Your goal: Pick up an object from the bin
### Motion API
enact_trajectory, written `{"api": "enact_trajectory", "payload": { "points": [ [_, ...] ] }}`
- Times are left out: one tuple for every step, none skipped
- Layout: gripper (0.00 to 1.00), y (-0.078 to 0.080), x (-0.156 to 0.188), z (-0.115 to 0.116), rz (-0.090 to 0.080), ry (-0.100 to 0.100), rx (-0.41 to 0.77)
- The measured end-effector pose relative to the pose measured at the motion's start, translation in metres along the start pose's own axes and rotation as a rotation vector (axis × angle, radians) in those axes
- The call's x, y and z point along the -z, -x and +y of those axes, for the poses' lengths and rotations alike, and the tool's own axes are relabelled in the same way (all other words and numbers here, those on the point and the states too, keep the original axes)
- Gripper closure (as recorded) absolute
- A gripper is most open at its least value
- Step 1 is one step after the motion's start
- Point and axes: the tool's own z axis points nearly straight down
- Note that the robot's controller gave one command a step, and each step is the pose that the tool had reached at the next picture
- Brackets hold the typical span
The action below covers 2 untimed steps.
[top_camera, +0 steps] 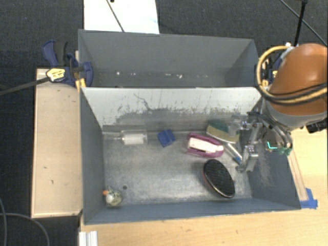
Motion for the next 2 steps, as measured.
{"api": "enact_trajectory", "payload": {
  "points": [
    [0.00, -0.037, -0.111, -0.003, 0.002, 0.001, -0.103],
    [0.00, -0.023, -0.156, -0.003, -0.016, 0.000, -0.188]
  ]
}}
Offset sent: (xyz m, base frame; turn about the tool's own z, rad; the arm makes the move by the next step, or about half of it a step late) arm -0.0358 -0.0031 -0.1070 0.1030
